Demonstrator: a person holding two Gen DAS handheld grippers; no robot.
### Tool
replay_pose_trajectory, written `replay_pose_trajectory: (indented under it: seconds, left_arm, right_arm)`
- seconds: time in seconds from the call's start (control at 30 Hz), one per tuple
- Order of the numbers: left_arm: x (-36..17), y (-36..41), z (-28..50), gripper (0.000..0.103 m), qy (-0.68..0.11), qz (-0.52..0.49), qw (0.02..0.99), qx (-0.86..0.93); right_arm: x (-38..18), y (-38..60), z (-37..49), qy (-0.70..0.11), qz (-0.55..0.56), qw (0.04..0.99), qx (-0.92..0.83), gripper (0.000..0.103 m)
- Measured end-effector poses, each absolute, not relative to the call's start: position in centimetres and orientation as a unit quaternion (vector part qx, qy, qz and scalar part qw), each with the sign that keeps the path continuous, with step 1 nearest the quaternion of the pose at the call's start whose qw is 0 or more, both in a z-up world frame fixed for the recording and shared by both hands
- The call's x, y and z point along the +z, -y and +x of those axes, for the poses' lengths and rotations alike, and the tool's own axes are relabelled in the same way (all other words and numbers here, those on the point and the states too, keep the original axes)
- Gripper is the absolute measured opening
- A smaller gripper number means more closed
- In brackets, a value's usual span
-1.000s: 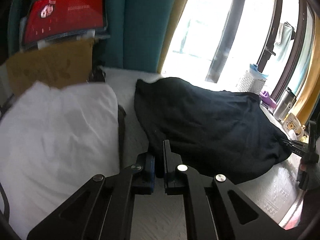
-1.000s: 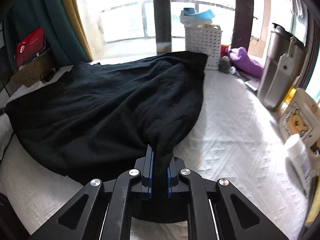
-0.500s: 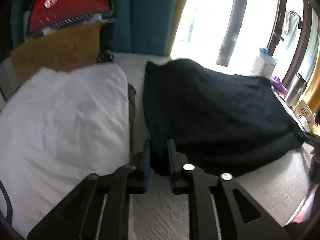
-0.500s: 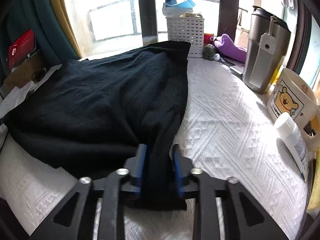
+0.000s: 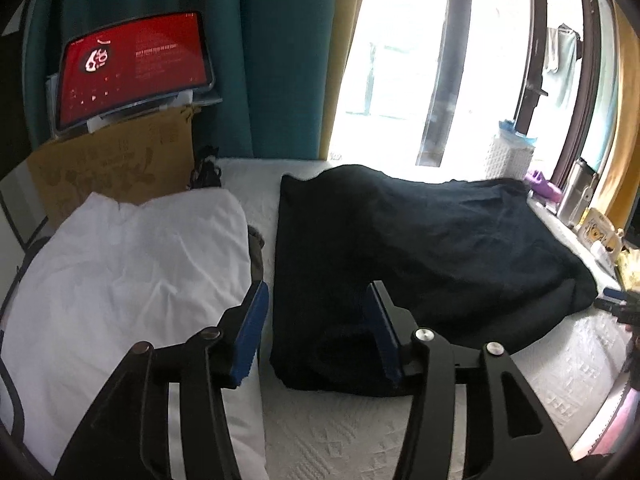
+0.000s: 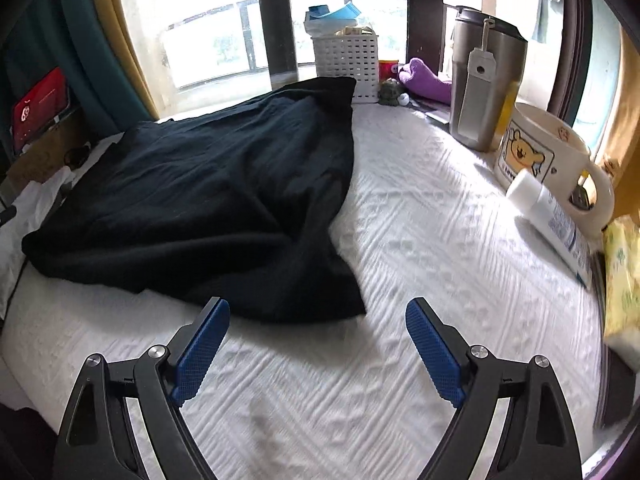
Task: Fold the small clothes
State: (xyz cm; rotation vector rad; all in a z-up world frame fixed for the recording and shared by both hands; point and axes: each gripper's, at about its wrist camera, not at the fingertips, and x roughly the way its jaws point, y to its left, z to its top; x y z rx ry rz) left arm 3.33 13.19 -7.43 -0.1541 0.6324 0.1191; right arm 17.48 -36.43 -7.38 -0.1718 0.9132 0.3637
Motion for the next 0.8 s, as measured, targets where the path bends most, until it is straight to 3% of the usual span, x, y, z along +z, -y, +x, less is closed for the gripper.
replay_pose_trajectory:
  seconds: [0.8]
  left_arm:
    - [-8.7,-14.0,4.0,0.053,-0.324,-0.094,0.940,0.047]
  right_arm:
    - [-9.1,33.0,19.7,-0.451,-0.043,0.867,0.209,0.092]
